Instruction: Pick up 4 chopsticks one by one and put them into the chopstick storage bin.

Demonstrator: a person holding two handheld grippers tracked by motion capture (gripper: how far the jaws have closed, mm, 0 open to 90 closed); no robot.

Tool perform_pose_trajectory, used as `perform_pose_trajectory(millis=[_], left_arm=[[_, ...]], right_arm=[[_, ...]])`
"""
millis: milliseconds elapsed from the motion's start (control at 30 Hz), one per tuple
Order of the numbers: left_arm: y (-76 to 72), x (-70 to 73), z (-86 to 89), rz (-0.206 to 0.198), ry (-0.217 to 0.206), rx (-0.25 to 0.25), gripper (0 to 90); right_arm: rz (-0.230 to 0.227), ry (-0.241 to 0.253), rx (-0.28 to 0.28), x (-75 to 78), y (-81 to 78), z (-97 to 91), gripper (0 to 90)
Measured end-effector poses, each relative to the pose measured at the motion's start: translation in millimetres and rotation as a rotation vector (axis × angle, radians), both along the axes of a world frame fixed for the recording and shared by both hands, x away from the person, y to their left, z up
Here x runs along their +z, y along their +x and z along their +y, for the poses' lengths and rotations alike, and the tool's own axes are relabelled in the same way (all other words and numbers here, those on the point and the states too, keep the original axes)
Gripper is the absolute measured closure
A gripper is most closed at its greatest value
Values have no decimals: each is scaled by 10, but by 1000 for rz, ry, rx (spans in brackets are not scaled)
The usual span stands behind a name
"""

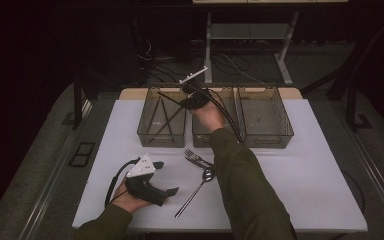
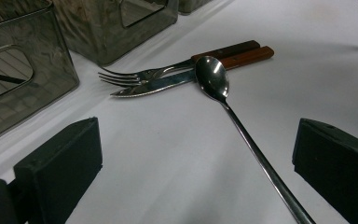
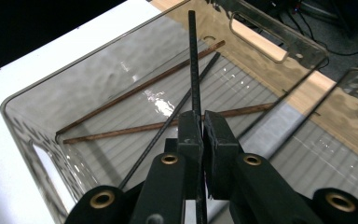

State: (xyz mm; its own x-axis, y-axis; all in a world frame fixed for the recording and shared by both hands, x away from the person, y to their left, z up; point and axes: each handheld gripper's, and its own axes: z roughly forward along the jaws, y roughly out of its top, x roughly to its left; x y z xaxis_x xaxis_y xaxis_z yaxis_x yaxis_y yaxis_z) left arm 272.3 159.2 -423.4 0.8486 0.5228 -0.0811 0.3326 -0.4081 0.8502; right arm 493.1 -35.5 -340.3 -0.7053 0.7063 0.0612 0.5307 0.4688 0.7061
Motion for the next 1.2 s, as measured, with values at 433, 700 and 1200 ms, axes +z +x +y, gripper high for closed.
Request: perform_pose_trajectory(millis=[433,700,1200], left_arm=[[2,-1,-8,4,-11,-3,9],[12,3,9,0,-16,-5,9],[19,4,23,-9,-8,-3,9]], right_arm=[[28,-6,-24,-170,109,393,853],[17,-3,-37,-173,103,427,751],[3,67,22,-44,-47,111,586]])
